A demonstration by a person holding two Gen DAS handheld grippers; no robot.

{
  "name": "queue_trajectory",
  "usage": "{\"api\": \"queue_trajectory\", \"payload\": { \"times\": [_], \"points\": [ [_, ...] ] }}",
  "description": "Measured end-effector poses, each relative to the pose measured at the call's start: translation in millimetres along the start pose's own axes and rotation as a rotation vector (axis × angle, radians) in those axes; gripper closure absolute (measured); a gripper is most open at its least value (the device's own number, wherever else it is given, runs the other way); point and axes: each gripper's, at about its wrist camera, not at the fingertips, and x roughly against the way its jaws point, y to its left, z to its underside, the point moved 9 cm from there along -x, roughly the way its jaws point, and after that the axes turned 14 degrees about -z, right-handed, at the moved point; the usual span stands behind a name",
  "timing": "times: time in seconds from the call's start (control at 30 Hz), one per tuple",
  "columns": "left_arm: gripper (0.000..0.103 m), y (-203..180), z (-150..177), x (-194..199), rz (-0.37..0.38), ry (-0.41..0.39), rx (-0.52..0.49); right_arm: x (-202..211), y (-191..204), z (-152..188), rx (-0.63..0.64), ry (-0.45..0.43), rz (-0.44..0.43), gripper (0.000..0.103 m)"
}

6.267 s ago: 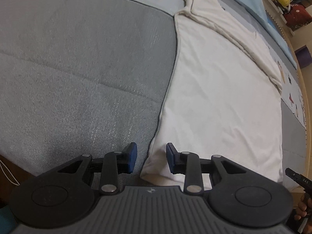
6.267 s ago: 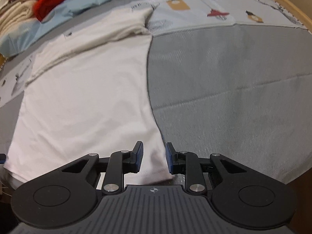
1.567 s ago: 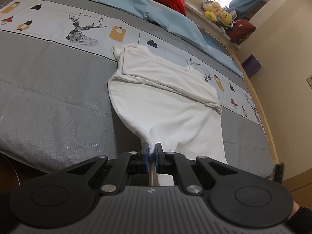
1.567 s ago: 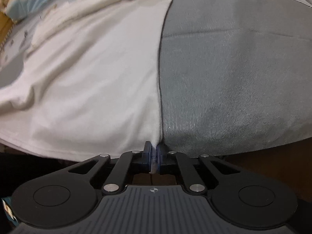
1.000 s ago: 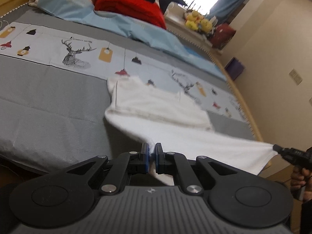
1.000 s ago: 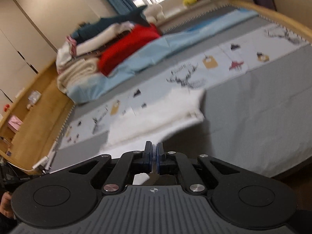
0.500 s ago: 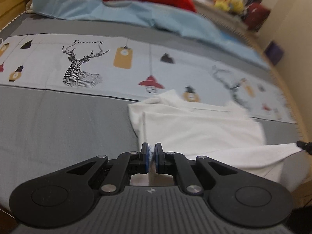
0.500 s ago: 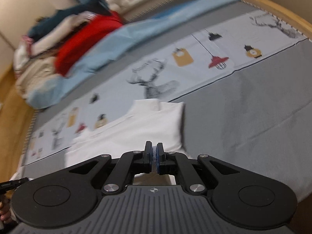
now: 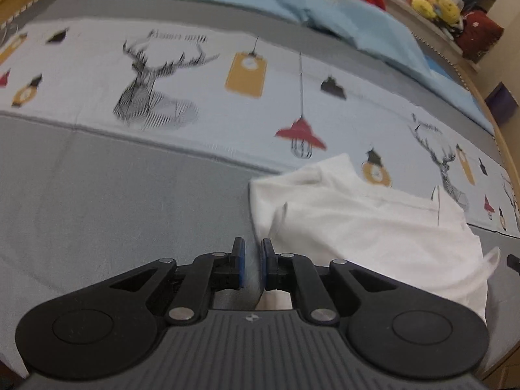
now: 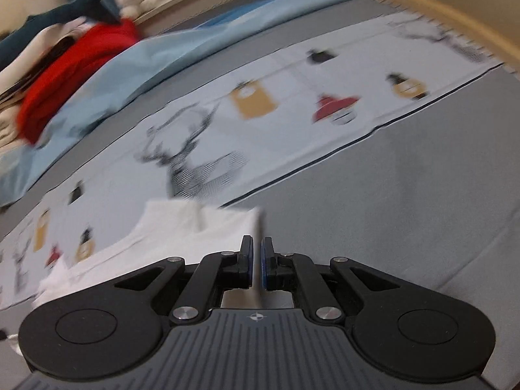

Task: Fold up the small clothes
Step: 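Lift the hem with both tools and fold it over onto the collar section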

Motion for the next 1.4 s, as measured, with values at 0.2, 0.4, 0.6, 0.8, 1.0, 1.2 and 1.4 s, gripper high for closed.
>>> {"api": "queue_trajectory", "payload": {
  "times": [0.2, 0.4, 0.6, 0.8, 1.0, 1.2, 1.4],
  "points": [
    [0.085, 2.2, 18.0, -9.7, 0.009, 0.037, -0.043, 0.8, -2.2, 5.0, 0.057, 0.009, -0.060, 0.092],
    [0.074, -6.6, 22.3, -19.4, 0.084, 0.055, 0.019, -15.1, 9.1, 27.4, 0.122, 0.106, -0.126, 0.074],
    [0.070, -20.9, 18.6, -37.3, 0.123, 0.052, 0.082, -38.0, 13.9, 36.9, 0.159, 0.166, -0.098, 0.072],
    [0.067, -31.4, 6.4, -49.0, 0.116, 0.053, 0.104, -56.2, 19.7, 31.4, 0.181, 0.153, -0.077, 0.068],
    [0.097, -38.8, -0.8, -53.7, 0.102, 0.033, 0.054, -73.0, 24.9, 25.3, 0.203, 0.147, -0.078, 0.066],
    [0.098, -33.1, -20.3, -42.7, 0.077, -0.073, 0.060, -68.6, 39.2, 2.1, 0.265, 0.029, -0.071, 0.096],
    [0.098, -35.1, -48.8, -24.3, 0.066, -0.213, 0.101, -54.2, 58.9, -30.1, 0.290, -0.148, -0.102, 0.097]
  ]
}}
